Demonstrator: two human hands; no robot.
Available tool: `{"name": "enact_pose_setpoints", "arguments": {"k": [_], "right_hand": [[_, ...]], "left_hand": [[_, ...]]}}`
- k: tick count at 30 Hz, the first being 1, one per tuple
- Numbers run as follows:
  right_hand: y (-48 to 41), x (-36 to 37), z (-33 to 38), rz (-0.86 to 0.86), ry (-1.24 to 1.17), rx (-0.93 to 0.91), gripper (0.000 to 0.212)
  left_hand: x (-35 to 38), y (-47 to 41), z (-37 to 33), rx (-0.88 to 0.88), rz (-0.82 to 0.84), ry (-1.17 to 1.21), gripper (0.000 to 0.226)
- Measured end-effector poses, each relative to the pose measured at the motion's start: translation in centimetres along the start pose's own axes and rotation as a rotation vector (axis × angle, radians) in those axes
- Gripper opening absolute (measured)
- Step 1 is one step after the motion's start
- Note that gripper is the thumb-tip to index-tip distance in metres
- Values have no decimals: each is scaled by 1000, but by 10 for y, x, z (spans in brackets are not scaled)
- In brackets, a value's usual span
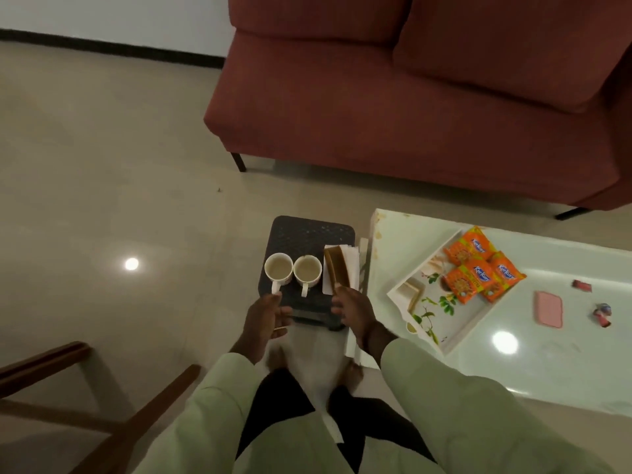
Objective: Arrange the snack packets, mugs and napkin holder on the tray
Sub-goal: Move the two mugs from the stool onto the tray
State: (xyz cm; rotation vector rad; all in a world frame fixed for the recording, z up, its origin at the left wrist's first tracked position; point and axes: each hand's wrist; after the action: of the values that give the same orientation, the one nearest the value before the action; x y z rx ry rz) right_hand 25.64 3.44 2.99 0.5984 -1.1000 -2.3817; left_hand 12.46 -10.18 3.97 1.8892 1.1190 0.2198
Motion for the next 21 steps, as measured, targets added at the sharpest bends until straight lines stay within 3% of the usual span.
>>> {"name": "enact_pose_setpoints", "arguments": {"k": [2, 6, 9, 12, 17, 21], "right_hand": [[-11, 11, 1, 20, -54, 142, 38], [-43, 38, -9, 89, -56, 280, 59], [-68, 63, -22, 62, -83, 310, 61], [-90, 91, -38, 37, -51, 267, 54], [-120, 127, -64, -68, -12, 112, 29], [-138, 140, -84, -145, -58, 73, 29]], "left_hand": [[-3, -23, 0, -112, 37, 50, 20], [-12, -74, 9, -118, 11, -2, 29], [-16, -120, 26, 42, 11, -248, 46], [-16, -150, 35, 110, 54, -314, 39], [-6, -184, 41, 32, 209, -220, 14], [1, -203, 48, 67, 284, -218, 28]]}}
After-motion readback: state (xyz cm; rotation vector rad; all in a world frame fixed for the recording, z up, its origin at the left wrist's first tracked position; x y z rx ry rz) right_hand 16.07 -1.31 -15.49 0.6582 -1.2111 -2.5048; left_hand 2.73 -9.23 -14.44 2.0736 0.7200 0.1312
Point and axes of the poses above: each hand's wrist, its own y-axis away from the middle knuckle, its own x-axis out of the palm, z = x × y, and after that the axes turned 10 degrees about -z, right-handed
